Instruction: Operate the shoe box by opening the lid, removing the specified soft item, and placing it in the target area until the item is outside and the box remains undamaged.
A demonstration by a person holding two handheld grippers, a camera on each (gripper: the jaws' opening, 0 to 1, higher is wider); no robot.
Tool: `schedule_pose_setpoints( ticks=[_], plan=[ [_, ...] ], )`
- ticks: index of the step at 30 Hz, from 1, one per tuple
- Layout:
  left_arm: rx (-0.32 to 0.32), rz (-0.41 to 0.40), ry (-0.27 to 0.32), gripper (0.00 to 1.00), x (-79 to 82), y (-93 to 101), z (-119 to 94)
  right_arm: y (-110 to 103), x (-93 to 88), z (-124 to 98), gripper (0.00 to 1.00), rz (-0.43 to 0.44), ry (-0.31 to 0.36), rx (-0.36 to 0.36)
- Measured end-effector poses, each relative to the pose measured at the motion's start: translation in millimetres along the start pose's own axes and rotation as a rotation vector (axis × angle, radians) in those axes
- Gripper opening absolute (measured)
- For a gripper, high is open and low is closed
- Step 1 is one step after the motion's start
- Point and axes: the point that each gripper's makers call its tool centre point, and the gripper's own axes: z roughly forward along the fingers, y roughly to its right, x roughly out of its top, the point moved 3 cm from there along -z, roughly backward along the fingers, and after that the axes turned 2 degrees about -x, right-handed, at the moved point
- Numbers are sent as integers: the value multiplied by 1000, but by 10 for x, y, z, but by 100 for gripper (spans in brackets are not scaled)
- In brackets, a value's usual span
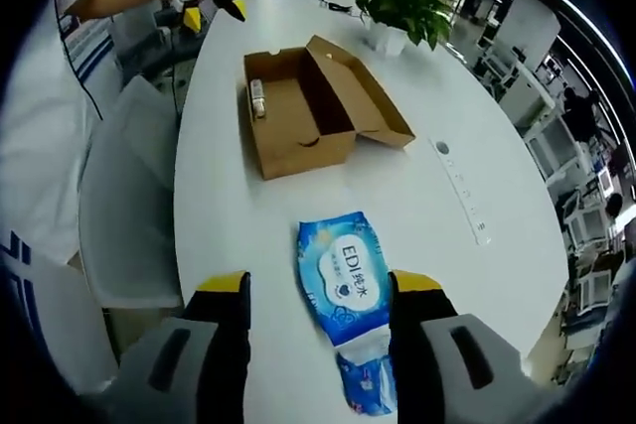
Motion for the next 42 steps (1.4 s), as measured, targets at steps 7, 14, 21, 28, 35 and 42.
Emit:
schedule_pose_setpoints(
  ticks=[7,14,21,28,35,42],
  plan=[
    [-21,32,-45,48,-124,-265,-141,-171,427,307,50,-13,24,34],
    [-57,57,-91,47,-255,-492,-164,-399,839,595,48,-18,65,70],
    [-103,70,-137,46,-363,-718,-57,-489,1147,883,44,-5,114,101],
    [-167,113,-195,45,-430,-889,126,-548,1264,1114,41,-2,123,136],
    [-213,166,-267,45,-581,-1074,320,-487,1294,1250,40,19,137,141],
    [-286,233,-376,44,-759,-1064,533,-471,1296,1332,39,29,139,155]
  ],
)
